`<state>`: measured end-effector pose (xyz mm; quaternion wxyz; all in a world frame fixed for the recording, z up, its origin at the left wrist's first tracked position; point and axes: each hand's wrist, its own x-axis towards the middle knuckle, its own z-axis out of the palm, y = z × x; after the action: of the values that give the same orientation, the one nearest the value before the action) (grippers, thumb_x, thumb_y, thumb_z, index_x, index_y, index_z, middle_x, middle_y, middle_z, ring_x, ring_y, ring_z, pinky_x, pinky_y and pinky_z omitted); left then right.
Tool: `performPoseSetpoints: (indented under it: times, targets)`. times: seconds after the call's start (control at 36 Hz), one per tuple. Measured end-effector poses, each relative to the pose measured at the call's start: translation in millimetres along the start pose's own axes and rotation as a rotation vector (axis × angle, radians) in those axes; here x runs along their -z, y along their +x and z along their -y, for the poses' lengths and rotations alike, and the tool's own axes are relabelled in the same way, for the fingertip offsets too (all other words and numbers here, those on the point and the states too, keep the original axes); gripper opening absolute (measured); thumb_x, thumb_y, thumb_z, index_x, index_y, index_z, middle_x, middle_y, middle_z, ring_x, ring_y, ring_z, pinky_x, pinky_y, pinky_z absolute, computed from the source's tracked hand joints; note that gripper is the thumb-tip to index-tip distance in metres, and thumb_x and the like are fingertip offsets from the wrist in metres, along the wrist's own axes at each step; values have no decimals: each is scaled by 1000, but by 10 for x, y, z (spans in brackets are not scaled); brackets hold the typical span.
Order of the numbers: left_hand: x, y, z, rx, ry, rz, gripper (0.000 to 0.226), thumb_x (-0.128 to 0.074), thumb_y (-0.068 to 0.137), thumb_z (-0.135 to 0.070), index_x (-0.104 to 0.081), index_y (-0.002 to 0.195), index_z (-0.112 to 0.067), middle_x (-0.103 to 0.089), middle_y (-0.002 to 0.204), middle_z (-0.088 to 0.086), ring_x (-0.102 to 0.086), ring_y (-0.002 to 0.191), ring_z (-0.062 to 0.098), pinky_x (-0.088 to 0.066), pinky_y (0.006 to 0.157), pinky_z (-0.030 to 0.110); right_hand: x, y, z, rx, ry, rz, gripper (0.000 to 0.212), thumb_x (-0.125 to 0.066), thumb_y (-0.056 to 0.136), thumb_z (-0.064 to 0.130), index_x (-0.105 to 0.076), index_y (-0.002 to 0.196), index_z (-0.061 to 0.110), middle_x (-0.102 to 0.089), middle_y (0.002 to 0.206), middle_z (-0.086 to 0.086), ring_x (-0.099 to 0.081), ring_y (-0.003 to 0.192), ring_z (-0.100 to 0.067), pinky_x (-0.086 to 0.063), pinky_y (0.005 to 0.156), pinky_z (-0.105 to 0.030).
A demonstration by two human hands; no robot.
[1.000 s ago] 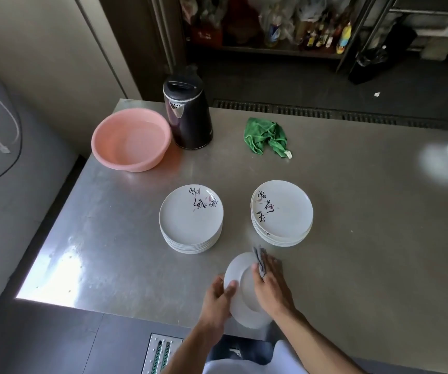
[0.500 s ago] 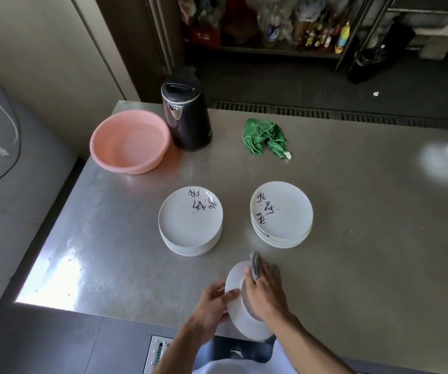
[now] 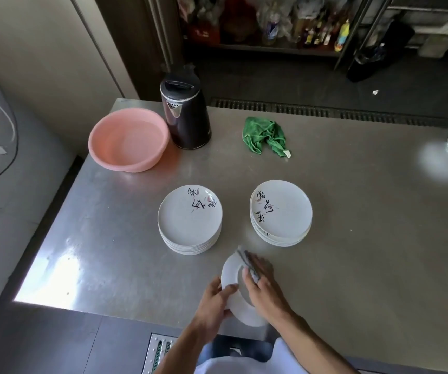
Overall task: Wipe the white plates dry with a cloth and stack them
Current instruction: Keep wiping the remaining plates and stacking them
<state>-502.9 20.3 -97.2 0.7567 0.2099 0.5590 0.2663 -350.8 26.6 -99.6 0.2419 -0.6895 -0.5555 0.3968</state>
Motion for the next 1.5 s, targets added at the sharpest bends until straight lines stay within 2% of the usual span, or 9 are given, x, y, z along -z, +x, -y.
performPoseSetpoints:
  times: [0.14,0.33,0.5,0.69,0.97,1.06,1.17,1.36,1.5]
  targets:
    - [-12,-14,-12,-20,4,58,26,-68,81,-16,-74,107,-15,-74,113,21,-74,99,32,-60,77,42,-126,-58,-7,380,-112,241,51,-26,107,48,-37,153,29,-29,161,15,-14,151,-4,-10,124,-28]
    - [49,-39,33,20,6,31,31,-70,94,-14,-68,125,-15,-74,118,15,-71,109,34,-60,84,45,-9,171,-109,-32,-376,35,52,-26,107,37,-23,158,26,-35,158,4,-29,145,-14,-10,122,-35]
    - [32,-32,6,5,14,34,22,-68,94,-12,-71,116,-12,-76,112,15,-74,96,30,-60,75,40,-13,-7,-61,436,-314,277,53,-20,106,49,-28,156,31,-18,165,11,-5,153,-8,1,124,-28]
    - [65,10,87,17,-49,-33,52,-73,72,-13,-65,124,-16,-74,113,16,-71,100,32,-61,76,47,70,153,-109,-276,-235,-2,53,-27,107,40,-31,155,19,-41,154,-8,-32,141,-21,-19,120,-39]
    - [100,76,-84,39,45,83,34,-72,80,-32,-74,111,-18,-75,113,17,-74,99,28,-60,78,41,-90,-39,93,361,-64,219,49,-32,107,38,-28,155,31,-23,163,15,-12,151,-4,-7,124,-26]
    - [157,81,-56,55,52,61,41,-75,78,-28,-71,115,-12,-74,112,19,-73,95,29,-61,81,43,-87,33,-1,379,-273,142,52,-33,105,39,-31,155,26,-32,160,8,-23,148,-8,-12,124,-31]
    - [195,79,-32,83,54,43,50,-77,76,-24,-67,125,-15,-73,116,17,-72,101,32,-61,89,49,-1,191,-110,-80,-334,53,52,-29,107,37,-28,156,22,-39,156,0,-32,142,-19,-14,121,-33]
    - [131,62,-22,75,55,66,21,-68,95,-11,-70,116,-10,-74,114,20,-72,92,30,-60,78,42,-40,-6,-46,448,-323,274,53,-26,106,44,-31,155,26,-18,164,10,-6,153,-7,-3,124,-28]
    - [79,51,31,67,-56,46,37,-69,85,0,-68,122,-7,-70,117,26,-68,98,35,-56,88,55,-47,123,-124,-116,-385,-30,54,-26,107,40,-23,158,23,-36,158,-1,-31,143,-19,-15,121,-34]
